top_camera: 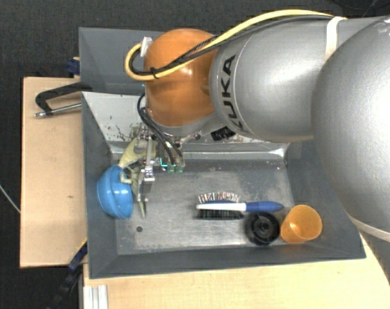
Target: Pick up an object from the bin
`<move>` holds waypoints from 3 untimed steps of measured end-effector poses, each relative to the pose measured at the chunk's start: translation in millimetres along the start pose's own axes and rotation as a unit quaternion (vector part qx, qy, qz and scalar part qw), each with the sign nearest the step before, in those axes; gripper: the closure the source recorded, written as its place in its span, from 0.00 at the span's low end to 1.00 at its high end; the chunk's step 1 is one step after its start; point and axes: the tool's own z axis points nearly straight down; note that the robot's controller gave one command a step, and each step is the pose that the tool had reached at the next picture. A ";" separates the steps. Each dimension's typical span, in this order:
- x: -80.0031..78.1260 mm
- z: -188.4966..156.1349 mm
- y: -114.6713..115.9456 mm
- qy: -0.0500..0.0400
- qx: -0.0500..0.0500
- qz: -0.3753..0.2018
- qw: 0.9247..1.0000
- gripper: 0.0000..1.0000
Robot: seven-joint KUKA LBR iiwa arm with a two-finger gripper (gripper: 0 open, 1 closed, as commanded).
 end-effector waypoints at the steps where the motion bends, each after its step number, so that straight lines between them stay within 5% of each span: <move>1: -39.8 108.1 -0.8 -0.010 0.000 -0.276 0.961 0.00; 2: -42.3 105.9 -42.8 -0.015 0.002 -0.521 0.853 0.00; 3: -34.9 111.5 5.6 -0.009 0.002 -0.656 0.755 0.00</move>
Offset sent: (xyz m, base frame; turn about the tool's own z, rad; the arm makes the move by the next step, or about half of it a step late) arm 0.0353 -0.0033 -0.1139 -0.5592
